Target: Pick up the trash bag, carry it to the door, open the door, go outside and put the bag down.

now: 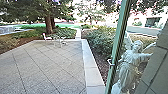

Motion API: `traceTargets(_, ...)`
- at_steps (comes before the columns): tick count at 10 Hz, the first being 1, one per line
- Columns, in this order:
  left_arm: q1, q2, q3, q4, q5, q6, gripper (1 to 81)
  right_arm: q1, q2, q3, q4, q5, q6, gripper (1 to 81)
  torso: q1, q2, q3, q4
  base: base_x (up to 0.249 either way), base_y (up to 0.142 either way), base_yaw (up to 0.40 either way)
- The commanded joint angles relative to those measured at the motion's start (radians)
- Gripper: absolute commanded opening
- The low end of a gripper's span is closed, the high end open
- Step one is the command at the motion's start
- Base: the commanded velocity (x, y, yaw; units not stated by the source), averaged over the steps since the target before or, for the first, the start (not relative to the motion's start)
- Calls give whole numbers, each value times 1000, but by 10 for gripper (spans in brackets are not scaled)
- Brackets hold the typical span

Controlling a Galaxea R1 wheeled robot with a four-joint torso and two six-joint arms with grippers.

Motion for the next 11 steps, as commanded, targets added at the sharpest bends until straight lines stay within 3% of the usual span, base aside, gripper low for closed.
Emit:
traceTargets(1, -34, -4, 6, 1, 49, 3, 10, 48, 4, 6, 2, -68, -2, 811, 0, 0, 0, 0, 109, 62, 0)
traceTargets(11, -35, -6, 6, 1, 49, 3, 10, 48, 4, 6, 4, -68, -2, 811, 0, 0, 0, 0, 109, 55, 0)
